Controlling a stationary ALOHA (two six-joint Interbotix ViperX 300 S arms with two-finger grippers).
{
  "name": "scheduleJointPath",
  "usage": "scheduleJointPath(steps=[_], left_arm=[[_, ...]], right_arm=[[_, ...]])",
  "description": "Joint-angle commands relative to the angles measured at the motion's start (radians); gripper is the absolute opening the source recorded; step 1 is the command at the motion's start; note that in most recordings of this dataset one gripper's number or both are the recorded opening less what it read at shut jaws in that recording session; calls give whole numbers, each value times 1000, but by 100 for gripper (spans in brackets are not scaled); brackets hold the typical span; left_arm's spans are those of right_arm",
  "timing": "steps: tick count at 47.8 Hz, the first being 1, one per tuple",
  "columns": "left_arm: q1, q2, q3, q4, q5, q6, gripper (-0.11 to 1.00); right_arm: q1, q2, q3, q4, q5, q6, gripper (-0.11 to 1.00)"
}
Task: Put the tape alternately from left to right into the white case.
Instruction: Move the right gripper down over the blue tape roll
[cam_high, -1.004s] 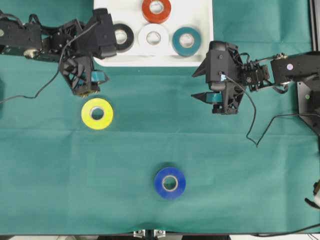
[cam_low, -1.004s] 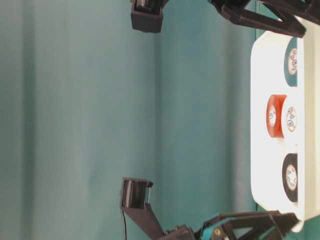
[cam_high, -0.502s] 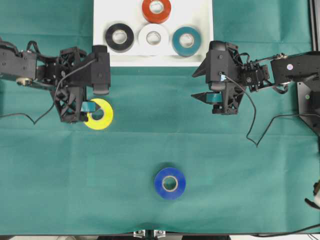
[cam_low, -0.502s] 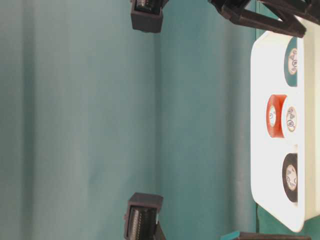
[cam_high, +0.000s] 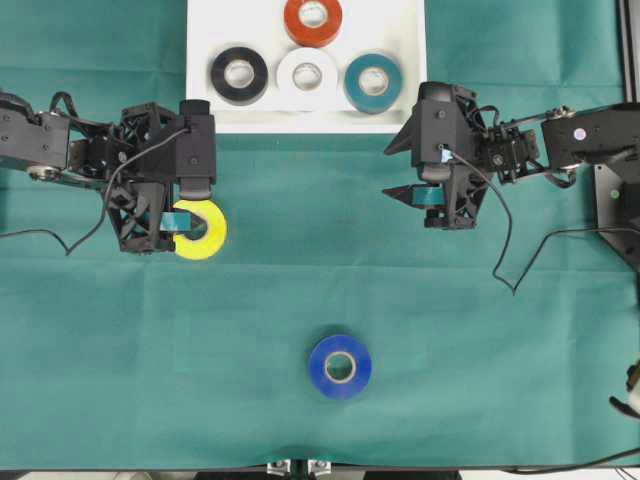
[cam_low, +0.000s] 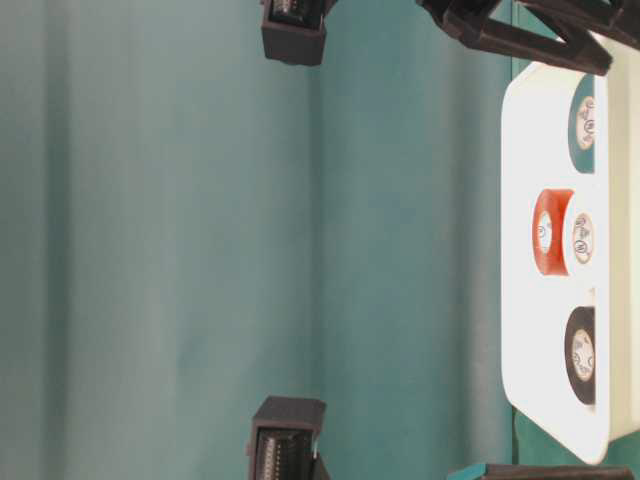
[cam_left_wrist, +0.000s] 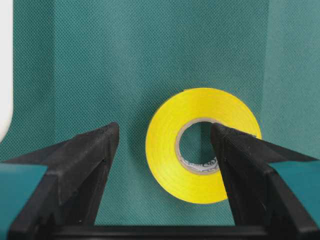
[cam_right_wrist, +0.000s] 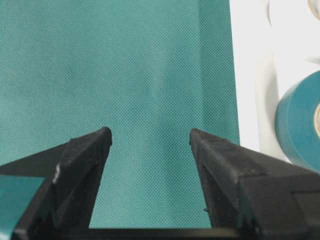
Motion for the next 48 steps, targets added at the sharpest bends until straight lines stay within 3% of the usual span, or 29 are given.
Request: scheduleJointPath(steps=[1,24,48], left_arm=[[-3,-21,-9,-2,-9,-2,93],[-3,-14,-8,-2,-26,-5,93],[-3,-12,-8,-2,-26,-5,93]], right_arm=[[3,-20,-9,2,-8,3,71],[123,-20,-20,2,-18,71,71],[256,-20,-58,3,-20,80,71]])
